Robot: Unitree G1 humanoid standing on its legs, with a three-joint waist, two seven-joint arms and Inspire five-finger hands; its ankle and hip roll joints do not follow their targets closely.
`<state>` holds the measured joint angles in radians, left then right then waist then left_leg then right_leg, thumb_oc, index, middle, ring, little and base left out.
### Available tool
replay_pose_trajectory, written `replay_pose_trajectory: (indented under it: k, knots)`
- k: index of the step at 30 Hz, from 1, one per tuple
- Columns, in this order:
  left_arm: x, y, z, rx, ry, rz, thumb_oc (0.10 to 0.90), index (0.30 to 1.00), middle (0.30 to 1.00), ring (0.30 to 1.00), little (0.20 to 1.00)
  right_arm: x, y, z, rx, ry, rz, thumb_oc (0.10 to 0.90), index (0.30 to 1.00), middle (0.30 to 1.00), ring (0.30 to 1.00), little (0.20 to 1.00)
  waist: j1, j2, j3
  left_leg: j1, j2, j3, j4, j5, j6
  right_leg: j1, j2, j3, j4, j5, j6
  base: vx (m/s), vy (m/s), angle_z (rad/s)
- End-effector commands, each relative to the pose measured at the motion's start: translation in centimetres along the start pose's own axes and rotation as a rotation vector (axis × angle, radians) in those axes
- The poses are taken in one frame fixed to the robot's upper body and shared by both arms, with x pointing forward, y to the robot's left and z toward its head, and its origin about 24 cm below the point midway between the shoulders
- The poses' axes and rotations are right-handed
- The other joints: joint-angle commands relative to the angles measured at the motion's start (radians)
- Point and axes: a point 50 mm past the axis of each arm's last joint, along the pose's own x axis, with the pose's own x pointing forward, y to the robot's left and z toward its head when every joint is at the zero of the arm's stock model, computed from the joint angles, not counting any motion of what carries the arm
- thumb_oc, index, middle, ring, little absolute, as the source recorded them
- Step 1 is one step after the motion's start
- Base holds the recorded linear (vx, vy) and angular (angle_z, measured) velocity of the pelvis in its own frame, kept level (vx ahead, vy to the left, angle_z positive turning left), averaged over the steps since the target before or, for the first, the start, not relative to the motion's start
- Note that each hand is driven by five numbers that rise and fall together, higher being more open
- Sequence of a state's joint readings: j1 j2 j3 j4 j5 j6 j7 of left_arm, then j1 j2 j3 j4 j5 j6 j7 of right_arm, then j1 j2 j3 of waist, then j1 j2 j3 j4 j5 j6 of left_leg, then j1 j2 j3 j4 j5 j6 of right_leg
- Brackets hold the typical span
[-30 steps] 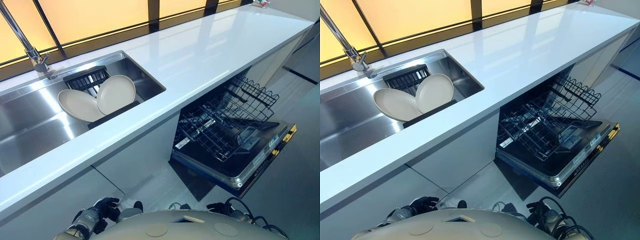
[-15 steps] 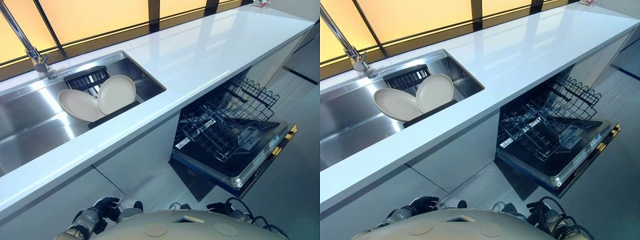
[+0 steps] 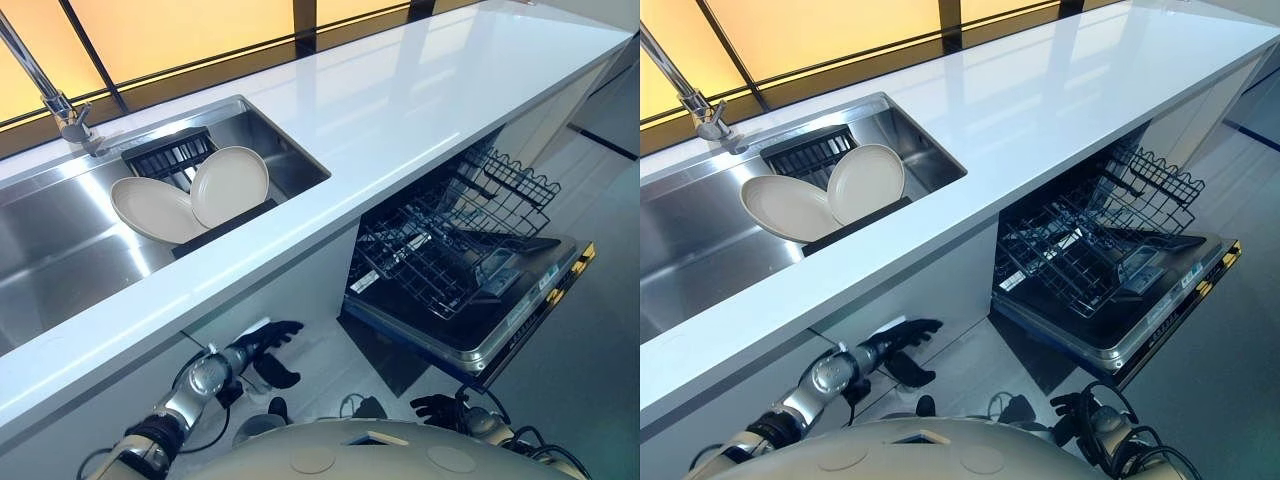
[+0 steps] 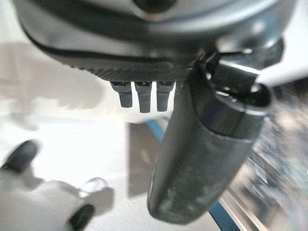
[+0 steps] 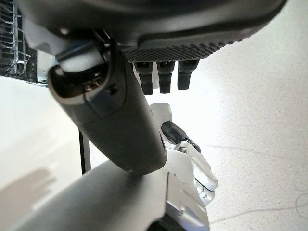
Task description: Pick up plates and place into dishwasher.
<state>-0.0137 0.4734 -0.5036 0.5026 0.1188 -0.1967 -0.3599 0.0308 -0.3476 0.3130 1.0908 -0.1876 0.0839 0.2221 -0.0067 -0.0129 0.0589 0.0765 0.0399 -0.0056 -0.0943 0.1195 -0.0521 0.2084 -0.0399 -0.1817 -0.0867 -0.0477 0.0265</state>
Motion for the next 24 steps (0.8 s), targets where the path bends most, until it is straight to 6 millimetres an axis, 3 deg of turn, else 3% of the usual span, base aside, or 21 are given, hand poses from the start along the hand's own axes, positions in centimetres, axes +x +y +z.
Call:
replay_pose_trajectory:
  k: [1,2,5,11,16,18,20,24]
  knots:
    - [1.0,4.1,9.2,0.092,-0.338,-0.058,0.8,0.9,0.9,0.9,0.9,-0.4,-2.5,4.9,-0.038,-0.123,-0.036,0.8,0.9,0.9,0.9,0.9,0.017,0.016,0.047,0.06,-0.071,0.061,0.007,-0.137,0.069,-0.095,0.037,0.006,0.098,-0.003,0.026,-0.03,-0.039,0.01]
    - [0.7,4.0,11.7,0.065,-0.432,-0.121,0.8,0.9,0.9,0.9,0.9,-0.5,-2.3,5.3,-0.044,-0.128,-0.034,0.8,0.9,0.9,0.9,0.9,0.012,0.013,0.049,0.061,-0.07,0.061,0.007,-0.139,0.072,-0.095,0.039,0.01,0.098,-0.001,0.027,-0.02,-0.05,0.01]
    - [-0.8,3.6,16.4,-0.104,-0.688,-0.263,0.8,0.9,0.9,0.9,0.9,-0.7,-1.9,6.0,-0.064,-0.136,-0.024,0.8,0.9,0.9,0.9,0.9,0.001,0.004,0.051,0.065,-0.067,0.062,0.007,-0.144,0.073,-0.087,0.045,0.023,0.088,0.004,0.026,0.01,-0.07,-0.01]
    - [-4.3,3.4,21.3,-0.478,-1.077,-0.501,0.8,0.9,0.9,0.9,0.9,-1.2,-1.2,6.4,-0.117,-0.138,-0.006,0.8,0.9,0.9,0.9,0.9,-0.007,-0.018,0.059,0.068,-0.059,0.062,0.007,-0.149,0.07,-0.078,0.055,0.043,0.074,0.007,0.015,0.01,-0.056,-0.04]
    - [-6.0,0.9,24.3,-0.861,-1.307,-0.944,0.8,0.9,0.9,0.9,0.9,-1.3,-0.7,6.9,-0.136,-0.154,0.011,0.8,0.9,0.9,0.9,0.9,-0.01,-0.042,0.067,0.068,-0.051,0.058,0.007,-0.155,0.062,-0.075,0.059,0.043,0.073,0.007,0.003,-0.01,-0.066,-0.04]
    - [-6.3,1.6,24.7,-0.879,-1.393,-0.875,0.8,0.9,0.9,0.9,0.9,-1.4,-0.8,7.3,-0.143,-0.159,0.012,0.8,0.9,0.9,0.9,0.9,-0.012,-0.049,0.07,0.066,-0.049,0.056,0.007,-0.153,0.06,-0.075,0.058,0.042,0.073,0.007,-0.002,-0.02,-0.043,-0.01]
    - [-6.8,3.3,25.1,-0.854,-1.479,-0.663,0.8,0.9,0.9,0.9,0.9,-1.3,-0.8,7.5,-0.143,-0.161,0.012,0.8,0.9,0.9,0.9,0.9,-0.01,-0.051,0.071,0.063,-0.051,0.049,0.007,-0.151,0.06,-0.073,0.058,0.041,0.069,0.007,-0.004,0.0,0.0,0.0]
    - [-10.0,7.9,24.3,-0.604,-1.59,-0.018,0.8,0.9,0.9,0.9,0.9,-0.9,-0.5,6.4,-0.11,-0.142,0.009,0.8,0.9,0.9,0.9,0.9,0.008,-0.045,0.056,0.057,-0.059,0.032,0.007,-0.146,0.057,-0.061,0.054,0.024,0.052,0.003,-0.001,0.01,0.003,0.02]
